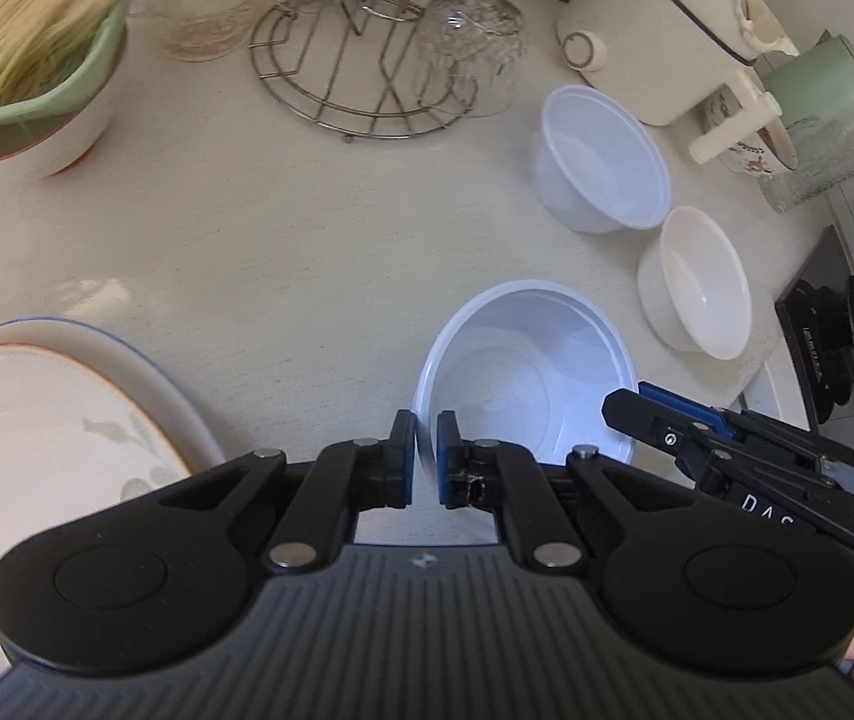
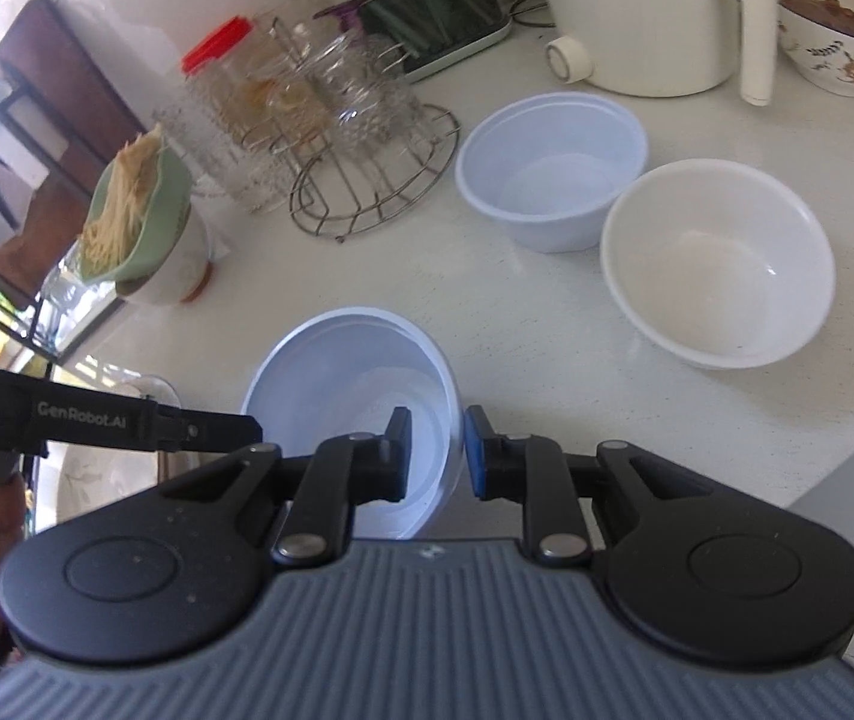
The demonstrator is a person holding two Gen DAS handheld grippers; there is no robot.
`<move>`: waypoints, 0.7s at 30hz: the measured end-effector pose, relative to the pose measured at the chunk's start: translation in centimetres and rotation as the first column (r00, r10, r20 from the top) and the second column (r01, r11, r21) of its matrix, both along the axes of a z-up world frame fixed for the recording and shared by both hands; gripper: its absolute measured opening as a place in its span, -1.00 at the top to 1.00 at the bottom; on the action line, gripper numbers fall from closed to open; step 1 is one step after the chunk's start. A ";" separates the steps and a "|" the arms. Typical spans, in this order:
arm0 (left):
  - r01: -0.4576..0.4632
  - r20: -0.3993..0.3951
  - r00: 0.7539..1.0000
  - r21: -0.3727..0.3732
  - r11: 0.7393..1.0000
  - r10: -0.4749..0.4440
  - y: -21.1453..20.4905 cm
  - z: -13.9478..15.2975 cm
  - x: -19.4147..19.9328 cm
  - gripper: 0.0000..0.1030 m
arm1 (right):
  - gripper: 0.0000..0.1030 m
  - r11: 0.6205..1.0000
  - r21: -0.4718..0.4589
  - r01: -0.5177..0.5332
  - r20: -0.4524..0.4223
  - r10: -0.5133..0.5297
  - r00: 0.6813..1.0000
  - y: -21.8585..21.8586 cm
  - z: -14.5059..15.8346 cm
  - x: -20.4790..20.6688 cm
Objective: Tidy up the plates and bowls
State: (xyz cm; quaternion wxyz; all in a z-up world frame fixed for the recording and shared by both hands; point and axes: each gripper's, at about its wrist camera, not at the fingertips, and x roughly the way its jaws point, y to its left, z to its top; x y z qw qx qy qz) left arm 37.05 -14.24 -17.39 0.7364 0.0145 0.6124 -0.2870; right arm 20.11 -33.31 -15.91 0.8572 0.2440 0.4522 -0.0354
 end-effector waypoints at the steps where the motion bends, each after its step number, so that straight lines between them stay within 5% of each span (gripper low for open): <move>1: 0.000 0.005 1.000 0.004 1.000 0.000 0.1 0.0 -0.1 0.84 | 0.57 1.000 -0.003 -0.006 -0.003 0.006 1.000 0.2 -0.1 0.1; 21: -0.014 0.029 0.999 0.041 0.999 0.013 0.7 0.0 -0.3 0.81 | 0.54 0.999 -0.027 -0.037 -0.047 0.035 0.998 2.0 -0.8 0.4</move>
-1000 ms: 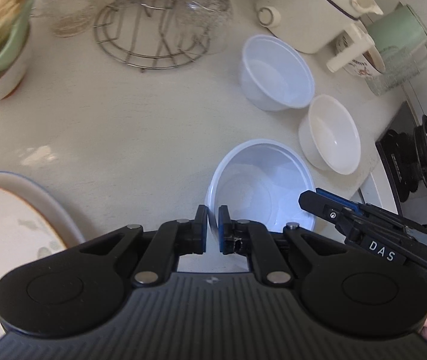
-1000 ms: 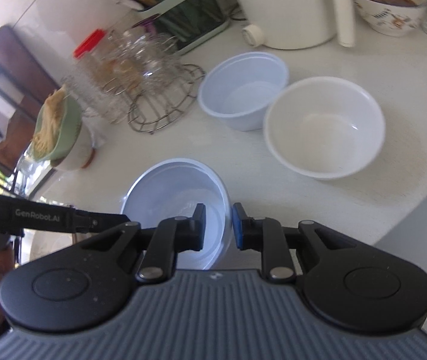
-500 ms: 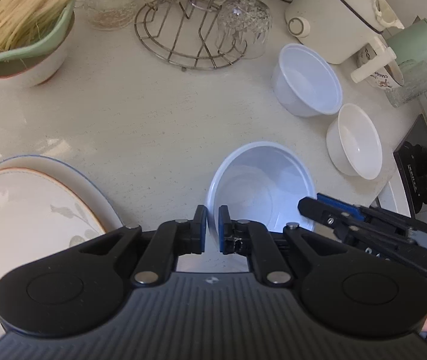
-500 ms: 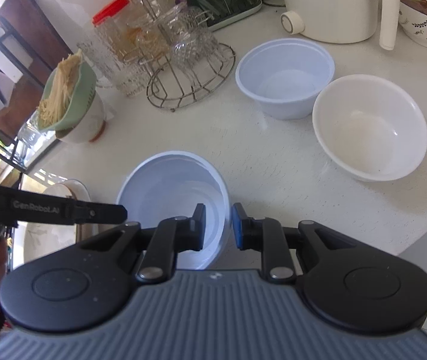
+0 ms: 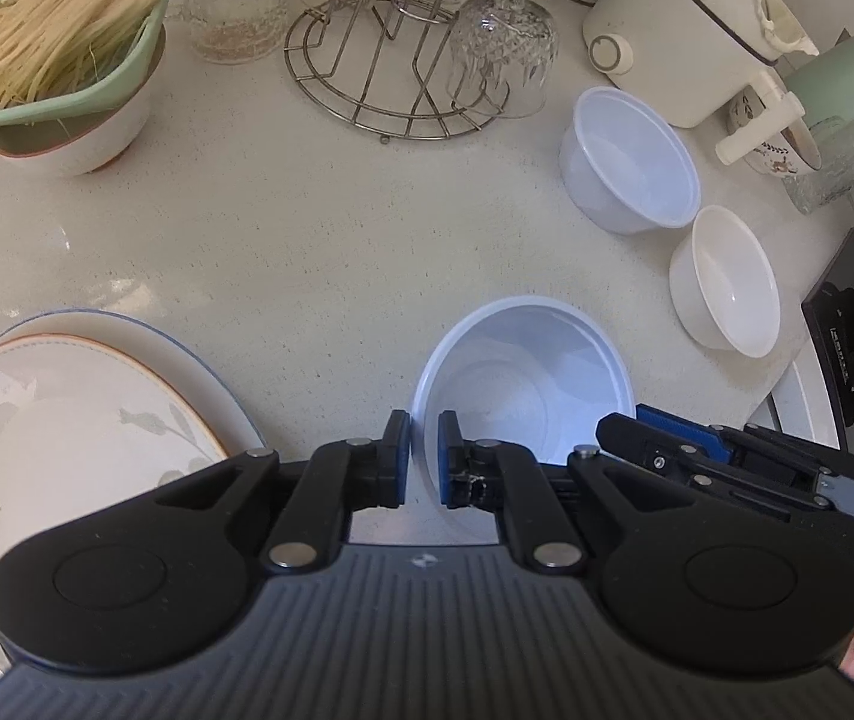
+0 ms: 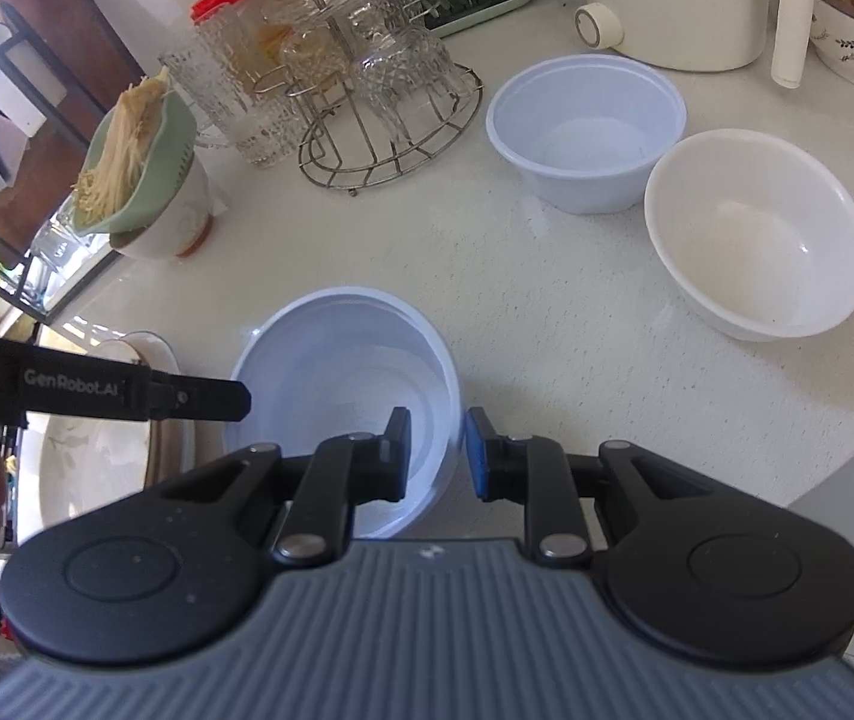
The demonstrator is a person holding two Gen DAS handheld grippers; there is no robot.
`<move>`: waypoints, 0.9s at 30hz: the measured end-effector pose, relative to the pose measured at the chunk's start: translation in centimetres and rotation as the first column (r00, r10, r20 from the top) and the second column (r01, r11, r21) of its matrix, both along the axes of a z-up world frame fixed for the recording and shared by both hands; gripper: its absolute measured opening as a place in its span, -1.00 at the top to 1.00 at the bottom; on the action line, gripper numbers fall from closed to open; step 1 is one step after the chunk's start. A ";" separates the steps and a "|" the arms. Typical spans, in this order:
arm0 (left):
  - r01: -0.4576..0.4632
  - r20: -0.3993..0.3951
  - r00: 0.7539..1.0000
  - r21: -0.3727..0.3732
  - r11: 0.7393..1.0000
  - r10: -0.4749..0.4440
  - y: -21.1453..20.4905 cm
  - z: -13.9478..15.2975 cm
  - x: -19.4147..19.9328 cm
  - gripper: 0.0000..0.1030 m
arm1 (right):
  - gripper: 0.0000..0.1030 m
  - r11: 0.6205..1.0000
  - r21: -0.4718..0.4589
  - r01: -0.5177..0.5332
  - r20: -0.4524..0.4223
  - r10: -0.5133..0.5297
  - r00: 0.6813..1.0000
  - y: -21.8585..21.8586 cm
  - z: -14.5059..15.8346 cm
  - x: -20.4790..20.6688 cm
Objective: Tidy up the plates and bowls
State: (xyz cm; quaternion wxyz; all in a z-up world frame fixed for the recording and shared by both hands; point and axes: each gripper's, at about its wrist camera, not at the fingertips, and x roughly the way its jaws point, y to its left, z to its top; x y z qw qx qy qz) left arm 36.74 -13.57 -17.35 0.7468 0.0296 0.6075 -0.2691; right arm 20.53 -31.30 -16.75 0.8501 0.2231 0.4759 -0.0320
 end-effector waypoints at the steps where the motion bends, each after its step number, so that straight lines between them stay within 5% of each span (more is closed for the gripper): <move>1: 0.004 -0.001 1.000 0.004 1.000 -0.004 0.0 0.0 0.0 0.81 | 0.53 1.000 -0.002 0.000 0.004 0.000 1.000 0.0 0.1 -0.1; 12: -0.008 0.113 0.994 0.028 1.000 0.004 0.3 3.3 -0.5 0.63 | 0.47 0.997 -0.047 0.061 0.088 -0.057 0.994 -0.7 2.7 -1.3; 27: -0.026 0.223 0.974 -0.072 0.997 0.041 -0.2 10.0 -2.9 0.54 | 0.47 0.988 -0.080 0.131 0.263 -0.106 0.959 -2.5 9.7 -3.5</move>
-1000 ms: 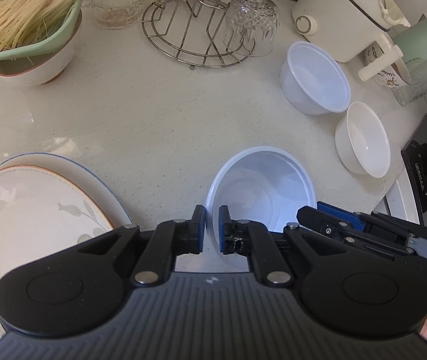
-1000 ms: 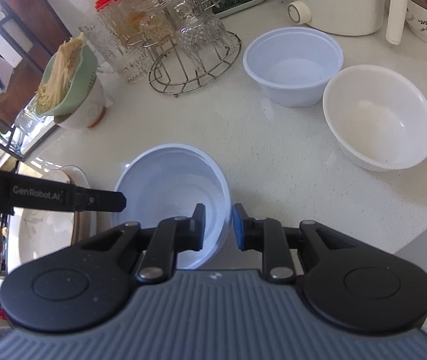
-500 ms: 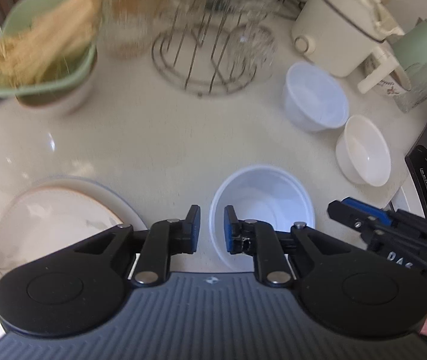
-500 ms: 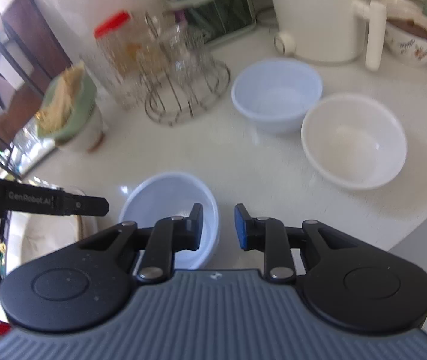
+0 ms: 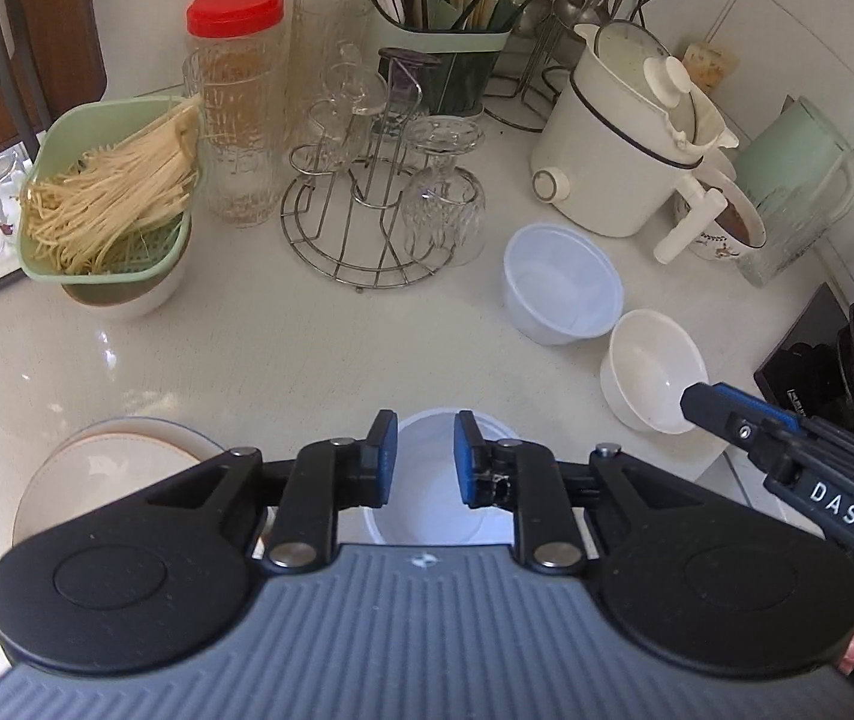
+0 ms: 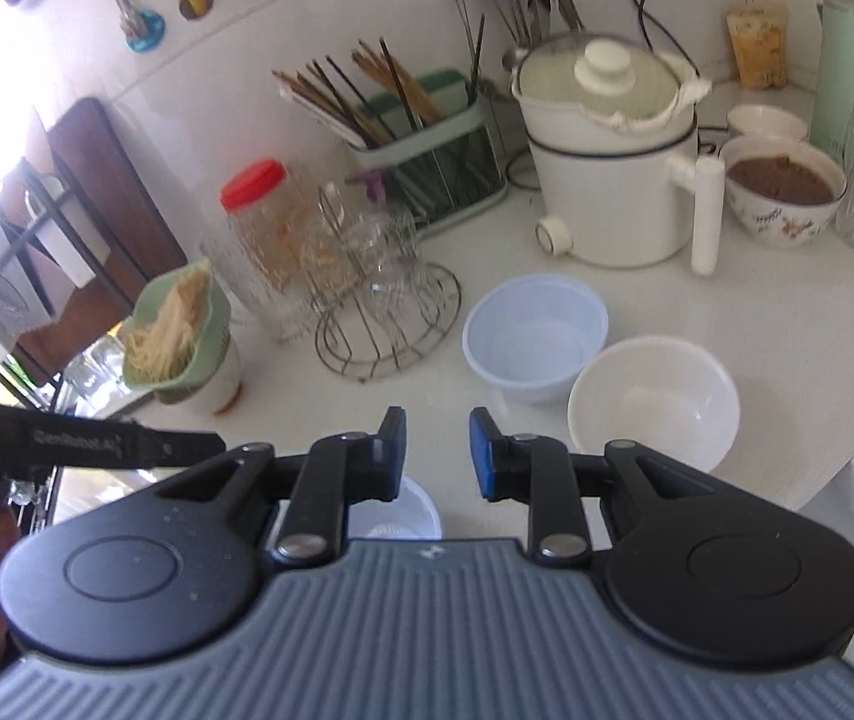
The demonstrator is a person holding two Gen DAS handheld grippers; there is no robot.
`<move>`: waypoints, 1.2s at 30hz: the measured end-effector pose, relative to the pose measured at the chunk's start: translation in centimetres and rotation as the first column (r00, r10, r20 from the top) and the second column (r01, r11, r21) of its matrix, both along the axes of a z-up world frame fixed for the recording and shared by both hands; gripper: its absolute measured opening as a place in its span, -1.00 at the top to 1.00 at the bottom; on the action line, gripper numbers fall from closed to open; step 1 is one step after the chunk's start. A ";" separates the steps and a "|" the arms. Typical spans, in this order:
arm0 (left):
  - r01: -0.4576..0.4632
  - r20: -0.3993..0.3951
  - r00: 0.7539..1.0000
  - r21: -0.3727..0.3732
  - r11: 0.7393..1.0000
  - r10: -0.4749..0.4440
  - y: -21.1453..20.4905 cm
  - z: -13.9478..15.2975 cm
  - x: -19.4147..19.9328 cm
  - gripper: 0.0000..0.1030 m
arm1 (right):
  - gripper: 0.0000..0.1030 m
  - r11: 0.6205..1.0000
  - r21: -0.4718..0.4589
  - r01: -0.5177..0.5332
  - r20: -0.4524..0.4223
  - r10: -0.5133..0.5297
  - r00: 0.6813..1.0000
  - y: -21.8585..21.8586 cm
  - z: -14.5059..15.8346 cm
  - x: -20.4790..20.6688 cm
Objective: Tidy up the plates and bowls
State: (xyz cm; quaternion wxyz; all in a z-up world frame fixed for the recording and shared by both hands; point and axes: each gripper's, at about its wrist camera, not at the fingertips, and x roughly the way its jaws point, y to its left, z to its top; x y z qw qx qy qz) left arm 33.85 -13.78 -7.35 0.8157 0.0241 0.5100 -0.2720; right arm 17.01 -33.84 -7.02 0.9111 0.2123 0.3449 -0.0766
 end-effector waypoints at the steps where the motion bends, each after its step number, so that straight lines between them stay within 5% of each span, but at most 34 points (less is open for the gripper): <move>1: 0.004 0.003 1.000 -0.012 1.000 -0.004 0.0 0.3 -0.2 0.54 | 0.47 1.000 -0.001 0.001 0.006 -0.001 1.000 0.0 0.2 -0.1; 25: 0.128 0.117 0.986 -0.062 0.990 -0.120 -6.0 2.6 -3.5 0.54 | 0.47 0.992 -0.086 0.092 0.054 -0.088 0.995 -3.2 1.7 -3.8; 36: 0.198 0.099 0.977 -0.083 0.977 -0.189 -10.4 1.8 -3.8 0.54 | 0.47 0.984 -0.094 0.148 0.048 -0.144 0.988 -6.0 1.2 -5.4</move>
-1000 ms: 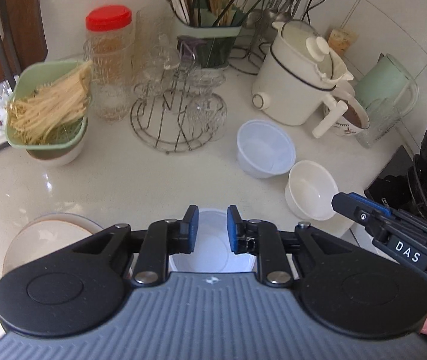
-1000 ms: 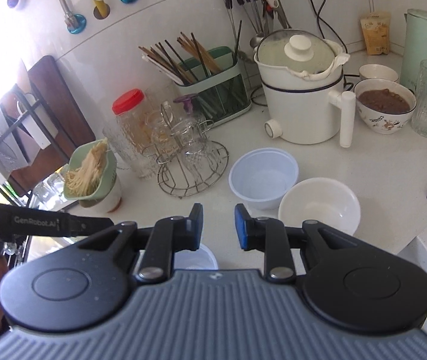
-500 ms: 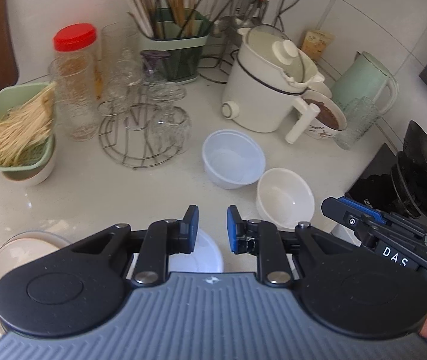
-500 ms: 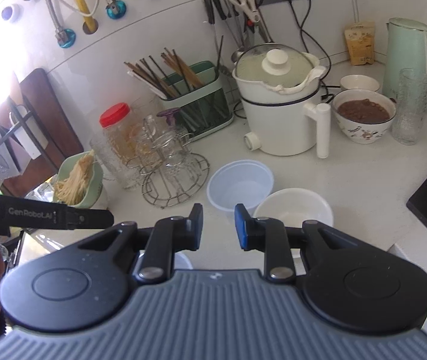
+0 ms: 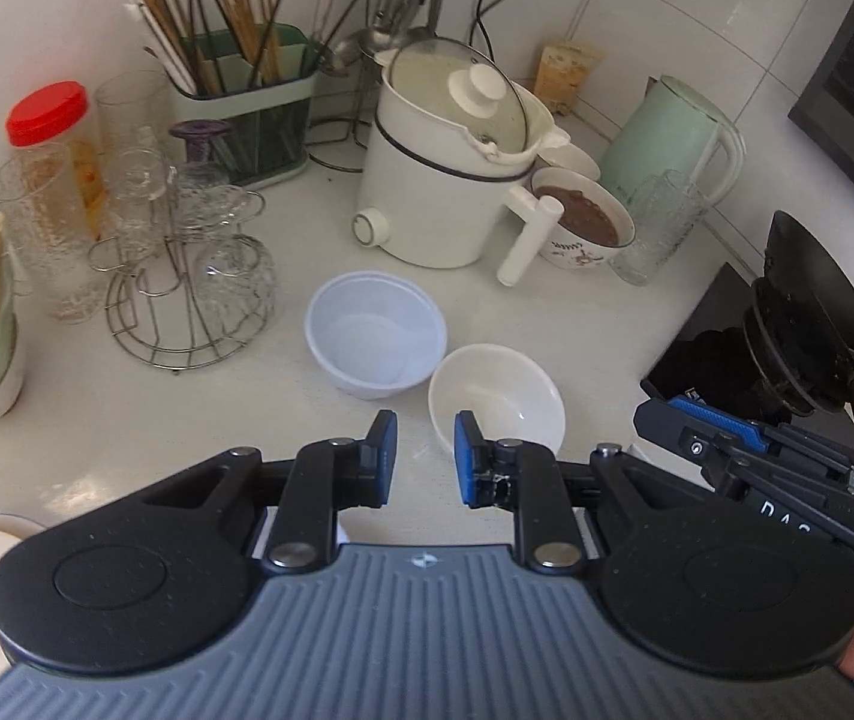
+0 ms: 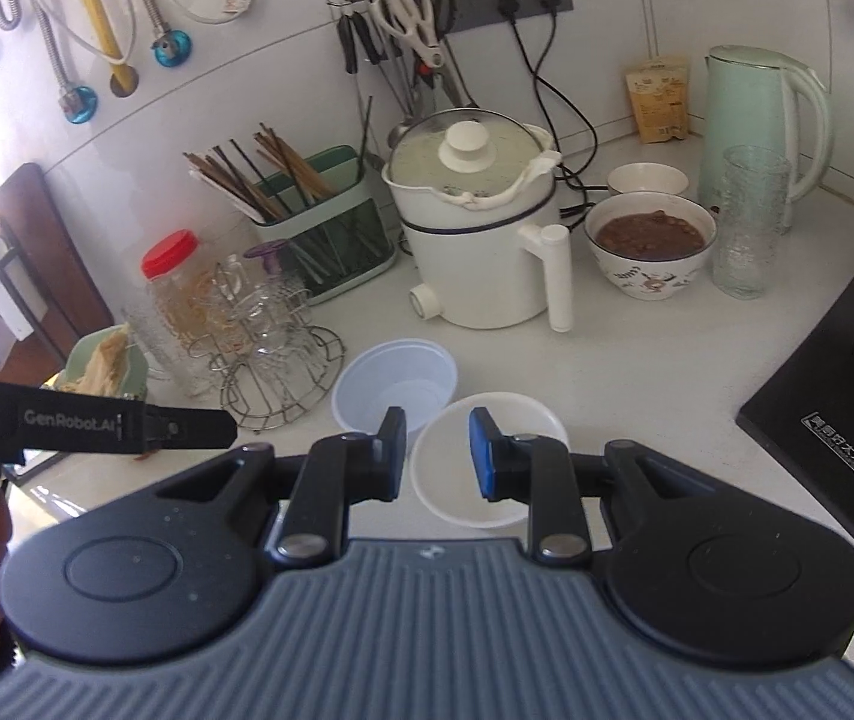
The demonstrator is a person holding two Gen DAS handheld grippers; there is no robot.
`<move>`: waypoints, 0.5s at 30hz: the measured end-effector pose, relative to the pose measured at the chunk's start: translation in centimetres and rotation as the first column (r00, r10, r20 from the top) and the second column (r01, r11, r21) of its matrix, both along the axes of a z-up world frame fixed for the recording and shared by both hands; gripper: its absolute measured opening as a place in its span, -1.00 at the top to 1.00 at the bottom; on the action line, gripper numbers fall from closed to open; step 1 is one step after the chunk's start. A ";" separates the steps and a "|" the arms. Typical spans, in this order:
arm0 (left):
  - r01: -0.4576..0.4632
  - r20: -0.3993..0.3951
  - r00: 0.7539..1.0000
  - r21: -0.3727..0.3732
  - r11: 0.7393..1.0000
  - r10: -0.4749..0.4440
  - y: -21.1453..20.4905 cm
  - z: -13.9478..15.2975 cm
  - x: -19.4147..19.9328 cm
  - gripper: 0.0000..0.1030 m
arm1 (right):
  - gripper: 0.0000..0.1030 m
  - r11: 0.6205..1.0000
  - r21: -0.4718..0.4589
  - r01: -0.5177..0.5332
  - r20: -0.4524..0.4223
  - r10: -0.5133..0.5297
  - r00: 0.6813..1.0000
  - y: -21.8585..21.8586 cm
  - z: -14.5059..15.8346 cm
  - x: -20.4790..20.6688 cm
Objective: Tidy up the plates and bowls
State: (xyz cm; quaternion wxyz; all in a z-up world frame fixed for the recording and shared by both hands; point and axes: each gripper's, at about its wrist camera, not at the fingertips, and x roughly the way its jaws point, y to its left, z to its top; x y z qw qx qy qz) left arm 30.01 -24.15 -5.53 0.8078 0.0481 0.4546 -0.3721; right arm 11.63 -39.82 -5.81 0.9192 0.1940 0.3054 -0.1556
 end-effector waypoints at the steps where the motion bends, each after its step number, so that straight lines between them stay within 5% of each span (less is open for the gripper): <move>1: 0.004 0.000 1.000 0.003 1.000 -0.004 -0.3 -0.1 0.1 0.53 | 0.47 1.000 0.003 0.005 -0.001 -0.005 1.000 -0.2 -0.1 0.0; 11: 0.000 -0.003 1.000 0.026 1.000 0.000 -2.2 -0.9 1.5 0.30 | 0.47 1.000 0.023 0.016 0.001 -0.016 1.000 -1.7 -1.2 1.0; 15: -0.013 -0.002 1.000 0.036 0.999 0.013 -2.8 -1.3 2.5 0.04 | 0.47 1.000 0.022 0.018 0.003 -0.018 1.000 -2.5 -1.5 1.9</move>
